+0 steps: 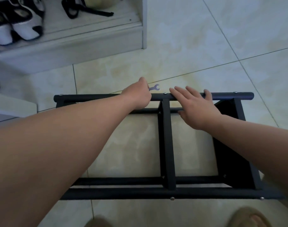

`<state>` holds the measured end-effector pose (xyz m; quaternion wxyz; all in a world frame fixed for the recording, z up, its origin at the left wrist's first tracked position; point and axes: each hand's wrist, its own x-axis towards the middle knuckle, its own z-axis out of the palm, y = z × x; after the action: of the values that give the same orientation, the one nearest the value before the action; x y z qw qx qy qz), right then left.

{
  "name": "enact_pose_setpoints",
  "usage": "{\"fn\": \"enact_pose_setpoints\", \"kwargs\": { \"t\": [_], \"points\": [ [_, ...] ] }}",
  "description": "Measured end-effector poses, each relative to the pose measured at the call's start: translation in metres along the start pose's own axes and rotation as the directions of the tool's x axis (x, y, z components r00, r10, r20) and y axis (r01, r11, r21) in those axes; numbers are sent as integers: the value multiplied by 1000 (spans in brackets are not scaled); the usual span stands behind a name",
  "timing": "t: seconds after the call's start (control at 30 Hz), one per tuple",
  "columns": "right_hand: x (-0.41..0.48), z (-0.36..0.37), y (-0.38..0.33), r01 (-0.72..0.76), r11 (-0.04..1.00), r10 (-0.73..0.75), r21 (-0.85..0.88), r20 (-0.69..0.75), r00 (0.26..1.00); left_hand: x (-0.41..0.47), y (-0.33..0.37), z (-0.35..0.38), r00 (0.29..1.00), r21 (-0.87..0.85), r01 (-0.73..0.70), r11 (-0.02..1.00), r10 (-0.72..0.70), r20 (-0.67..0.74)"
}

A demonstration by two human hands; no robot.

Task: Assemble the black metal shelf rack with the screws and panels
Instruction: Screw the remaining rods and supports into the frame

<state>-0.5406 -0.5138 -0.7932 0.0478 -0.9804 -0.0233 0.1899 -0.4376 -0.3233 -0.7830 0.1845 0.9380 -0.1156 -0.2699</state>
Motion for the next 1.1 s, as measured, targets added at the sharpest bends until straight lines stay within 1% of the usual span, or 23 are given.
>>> {"fn": "enact_pose_setpoints", "kwargs": {
  "t": [0.07,0.17,0.23,0.37,0.53,0.63,0.77,0.87,0.97,1.1],
  "points": [
    [5,-7,-1,-44,999,43,-18,-23,999,-1,1,-1,1000,-7,-3,1000,3,18],
    [6,-27,-3,-98,993,97,-59,-21,995,-15,2,-6,1000,-18,-22,1000,23,13],
    [-6,-43,-7,-94,994,91,-62,-37,995,-30,6,-18,999,-18,-43,999,43,2],
    [-51,-80,-20,-69,997,65,-31,-123,990,-75,19,-55,997,0,-71,997,71,-12],
    [-123,-117,-45,-53,999,51,-10,-132,990,-148,39,-82,999,6,-53,999,53,-8],
    [-169,-110,-61,-40,999,37,-19,-121,992,-195,42,-70,1000,23,-27,999,27,-13],
    [-225,-73,-78,-25,998,20,-54,-101,995,-250,34,-31,1000,57,-14,998,14,2],
    [-255,-41,-83,-42,997,34,-62,-125,992,-279,32,-4,1000,29,2,1000,-2,11],
    [-276,-26,-80,-60,997,52,-47,-145,988,-299,36,14,1000,-3,22,1000,-22,-10],
    [-297,-24,-76,-77,997,76,-15,-92,993,-318,41,27,999,-57,36,998,-36,-2]
  ]
}}
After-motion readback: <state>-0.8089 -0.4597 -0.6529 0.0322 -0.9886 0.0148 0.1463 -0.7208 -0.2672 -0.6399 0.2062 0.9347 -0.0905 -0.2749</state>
